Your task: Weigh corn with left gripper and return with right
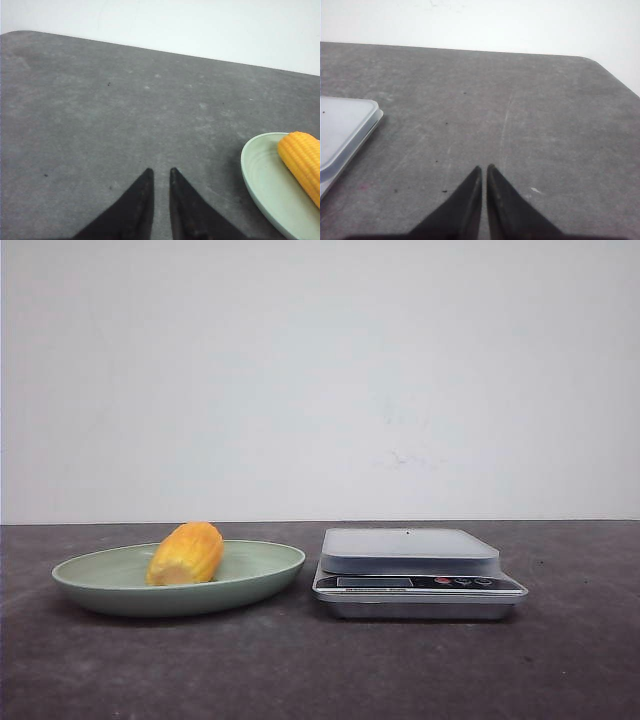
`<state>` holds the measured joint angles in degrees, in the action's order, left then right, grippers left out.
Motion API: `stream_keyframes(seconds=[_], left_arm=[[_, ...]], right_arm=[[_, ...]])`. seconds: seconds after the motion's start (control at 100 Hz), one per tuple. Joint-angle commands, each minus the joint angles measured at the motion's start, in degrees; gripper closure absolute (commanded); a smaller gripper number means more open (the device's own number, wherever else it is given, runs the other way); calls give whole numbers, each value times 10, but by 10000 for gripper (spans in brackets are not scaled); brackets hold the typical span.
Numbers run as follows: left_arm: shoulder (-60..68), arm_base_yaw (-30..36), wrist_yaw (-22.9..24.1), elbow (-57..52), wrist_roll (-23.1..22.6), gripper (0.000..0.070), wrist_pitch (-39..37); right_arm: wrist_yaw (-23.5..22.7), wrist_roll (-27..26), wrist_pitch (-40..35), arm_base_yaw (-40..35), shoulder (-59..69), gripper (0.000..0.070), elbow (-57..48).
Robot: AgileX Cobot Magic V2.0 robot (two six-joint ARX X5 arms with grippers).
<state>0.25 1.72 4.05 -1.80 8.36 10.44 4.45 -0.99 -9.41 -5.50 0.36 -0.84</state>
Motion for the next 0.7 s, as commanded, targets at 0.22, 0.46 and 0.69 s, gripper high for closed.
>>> stream_keyframes(seconds=[0.22,0.46,0.69], left_arm=[[0,0,-19,7,61,688,-41],[54,2,-30,-92,125,685,-38],[232,2,-38,-311,108,688,12]], right_arm=[[-3,-74,28,1,-1,696,-4],[0,-135,17,1,61,697,-104],[-33,-137,-3,1,231,697,-286]])
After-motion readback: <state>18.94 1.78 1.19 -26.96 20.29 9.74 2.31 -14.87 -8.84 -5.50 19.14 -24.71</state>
